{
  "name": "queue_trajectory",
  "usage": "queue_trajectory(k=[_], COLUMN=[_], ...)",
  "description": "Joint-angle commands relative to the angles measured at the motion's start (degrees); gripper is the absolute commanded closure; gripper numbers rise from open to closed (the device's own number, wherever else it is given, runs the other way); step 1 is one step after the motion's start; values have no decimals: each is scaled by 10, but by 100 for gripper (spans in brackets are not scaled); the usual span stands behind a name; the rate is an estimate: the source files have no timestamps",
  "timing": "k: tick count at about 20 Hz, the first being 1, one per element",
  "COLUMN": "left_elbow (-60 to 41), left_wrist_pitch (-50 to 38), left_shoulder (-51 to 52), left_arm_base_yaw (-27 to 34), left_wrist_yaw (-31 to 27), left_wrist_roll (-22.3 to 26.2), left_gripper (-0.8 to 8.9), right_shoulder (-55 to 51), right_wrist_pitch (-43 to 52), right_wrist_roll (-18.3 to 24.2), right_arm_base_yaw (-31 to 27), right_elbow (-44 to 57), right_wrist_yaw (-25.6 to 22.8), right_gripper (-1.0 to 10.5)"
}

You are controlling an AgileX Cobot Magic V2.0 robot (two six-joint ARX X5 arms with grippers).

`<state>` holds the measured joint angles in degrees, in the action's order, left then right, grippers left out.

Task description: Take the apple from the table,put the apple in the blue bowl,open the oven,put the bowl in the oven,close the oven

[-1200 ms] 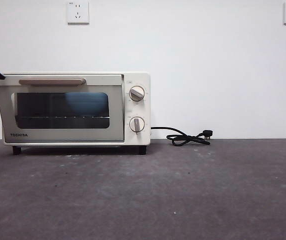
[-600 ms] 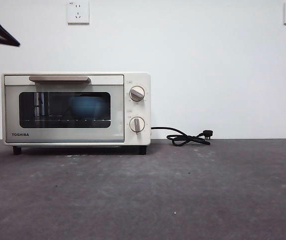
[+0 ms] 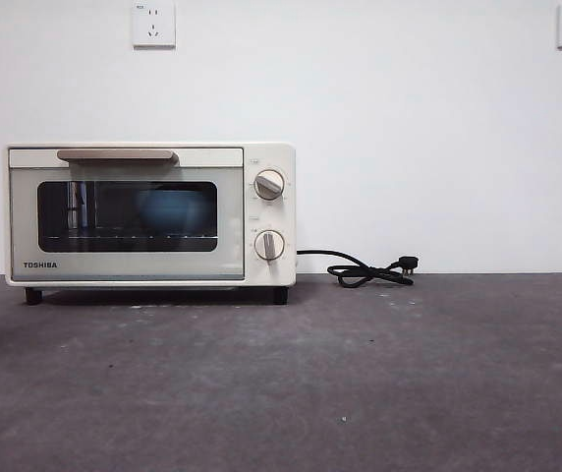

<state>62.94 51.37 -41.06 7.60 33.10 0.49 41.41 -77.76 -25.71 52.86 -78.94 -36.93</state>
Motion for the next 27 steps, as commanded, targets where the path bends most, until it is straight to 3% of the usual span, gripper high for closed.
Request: queue_trajectory(k=[1,10,14,16,22,27], left_elbow=[2,2,-30,-89,-393,-554], left_wrist_pitch=[18,14,-59,-137,-431,-457], left_shoulder=[29,-3,0,34,207,329], left_arm_base_yaw=[-2,-9,-38,-49,-53,-73], left_wrist_yaw=[0,-5,-141,-196,-229,-308], left_wrist_roll=[10,13,28,27,43,42], left_gripper=[817,818,817,817,817,818], right_shoulder=[0,0,0,0,0,0], right_wrist_pitch=[-16,-16,-16,-16,-16,-16], right_wrist_roll=[-2,-2,-2,-2,-2,-2], right_arm_base_yaw=[0,0,0,0,0,0], right_elbow=[5,5,5,5,5,5], right_wrist_yaw=[-2,-2,-2,-2,-2,-2], right_gripper=[942,942,942,942,942,942])
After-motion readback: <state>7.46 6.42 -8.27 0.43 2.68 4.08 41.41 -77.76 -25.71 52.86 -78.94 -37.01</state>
